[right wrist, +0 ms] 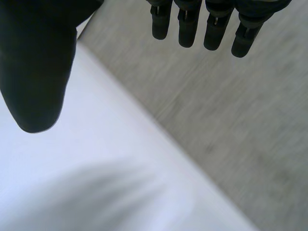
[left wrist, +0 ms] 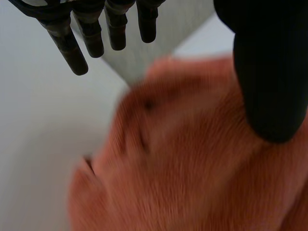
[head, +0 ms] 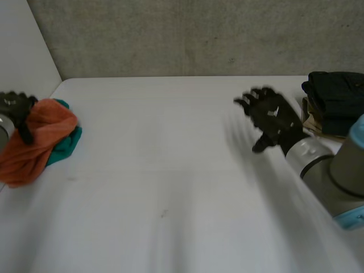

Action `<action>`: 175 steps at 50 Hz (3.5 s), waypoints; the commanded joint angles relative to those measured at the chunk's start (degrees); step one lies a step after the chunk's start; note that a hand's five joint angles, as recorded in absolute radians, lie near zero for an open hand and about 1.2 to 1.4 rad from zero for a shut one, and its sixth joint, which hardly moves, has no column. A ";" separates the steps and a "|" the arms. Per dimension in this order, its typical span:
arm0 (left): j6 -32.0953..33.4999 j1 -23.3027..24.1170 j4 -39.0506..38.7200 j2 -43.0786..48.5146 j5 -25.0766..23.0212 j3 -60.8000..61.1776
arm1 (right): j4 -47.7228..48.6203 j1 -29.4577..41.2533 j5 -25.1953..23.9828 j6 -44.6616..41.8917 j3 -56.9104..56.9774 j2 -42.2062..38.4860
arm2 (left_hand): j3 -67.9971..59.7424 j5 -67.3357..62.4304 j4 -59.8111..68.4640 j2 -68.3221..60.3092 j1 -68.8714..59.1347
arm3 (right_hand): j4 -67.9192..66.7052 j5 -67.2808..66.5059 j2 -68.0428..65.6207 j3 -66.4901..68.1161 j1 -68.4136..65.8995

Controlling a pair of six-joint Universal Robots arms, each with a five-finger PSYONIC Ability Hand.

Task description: Fold the laundry.

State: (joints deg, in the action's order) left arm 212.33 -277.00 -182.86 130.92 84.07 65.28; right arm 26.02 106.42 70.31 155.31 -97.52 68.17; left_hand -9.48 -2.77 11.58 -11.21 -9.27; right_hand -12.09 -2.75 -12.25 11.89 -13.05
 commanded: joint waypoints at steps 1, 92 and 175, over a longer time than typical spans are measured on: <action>3.00 -1.53 -4.79 9.26 3.02 -5.25 | 0.79 0.19 2.20 -5.63 -1.09 -3.75 | -45.87 -42.58 43.78 -44.14 -46.08 | 2.09 2.75 2.25 -1.89 3.05; -18.36 27.48 1.36 1.35 -17.19 8.55 | -14.86 -2.10 -8.70 -6.94 5.68 -13.15 | -47.61 -44.31 45.51 -45.87 -47.82 | -30.99 -30.33 -30.83 31.19 -30.03; -21.87 18.86 -22.81 -25.19 -12.44 34.12 | -27.53 -7.02 5.98 4.76 7.62 -6.74 | -70.52 -67.23 68.42 -68.79 -70.73 | -18.44 -17.77 -18.27 18.63 -17.47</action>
State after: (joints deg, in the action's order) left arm 190.88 -257.85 -205.73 106.06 71.63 99.67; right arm -5.78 98.07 74.61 169.24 -85.13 60.17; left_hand -68.07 -56.17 68.74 -68.63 -65.96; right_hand -25.30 -16.12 -25.79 26.21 -26.45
